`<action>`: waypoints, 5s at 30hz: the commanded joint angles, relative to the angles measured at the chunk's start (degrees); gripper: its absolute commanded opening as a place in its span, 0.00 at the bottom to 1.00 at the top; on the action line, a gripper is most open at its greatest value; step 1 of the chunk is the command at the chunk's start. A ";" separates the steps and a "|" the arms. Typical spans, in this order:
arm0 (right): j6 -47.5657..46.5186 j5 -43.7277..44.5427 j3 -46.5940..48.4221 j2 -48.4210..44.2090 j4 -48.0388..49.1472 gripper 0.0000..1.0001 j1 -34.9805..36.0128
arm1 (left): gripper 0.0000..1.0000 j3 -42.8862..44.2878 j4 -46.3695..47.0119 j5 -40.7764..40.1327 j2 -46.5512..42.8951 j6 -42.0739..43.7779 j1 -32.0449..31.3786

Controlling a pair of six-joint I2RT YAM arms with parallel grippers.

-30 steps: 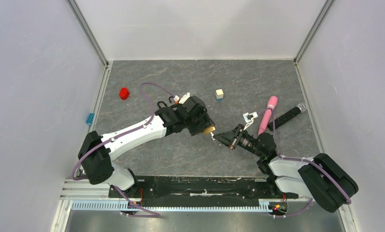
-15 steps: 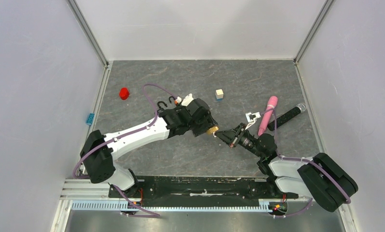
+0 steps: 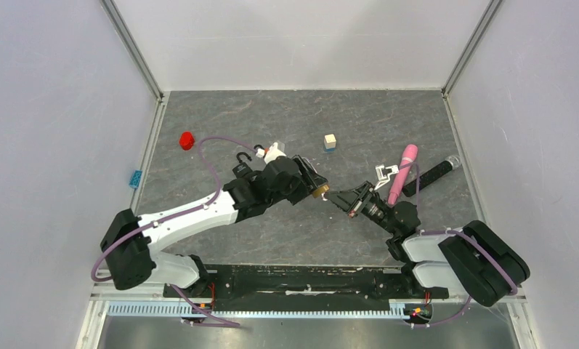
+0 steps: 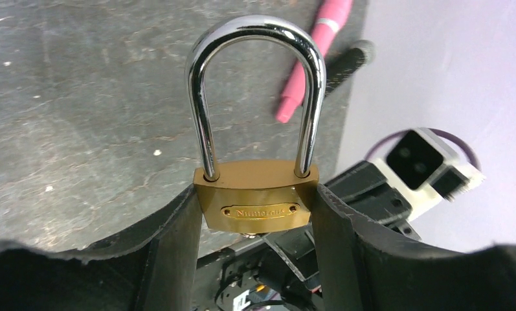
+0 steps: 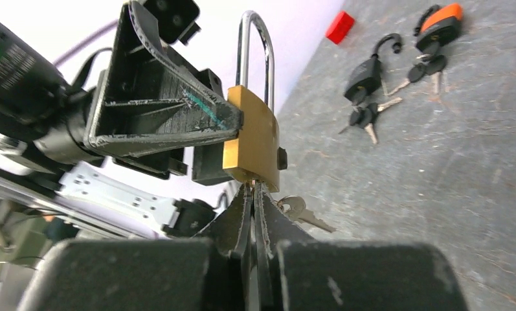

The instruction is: Unlock with the key

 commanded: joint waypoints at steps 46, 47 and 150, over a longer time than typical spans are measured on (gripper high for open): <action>-23.51 -8.11 14.47 -13.23 -38.39 0.90 -4.10 | 0.02 16.25 -26.54 4.68 -4.38 55.39 3.32; -25.98 -6.93 16.32 -14.03 -41.58 0.89 -4.09 | 0.02 16.27 -26.38 5.80 -4.70 56.90 3.32; -39.32 20.00 14.94 -16.97 -66.22 0.75 -1.50 | 0.25 31.81 -29.34 -11.45 41.14 47.83 15.85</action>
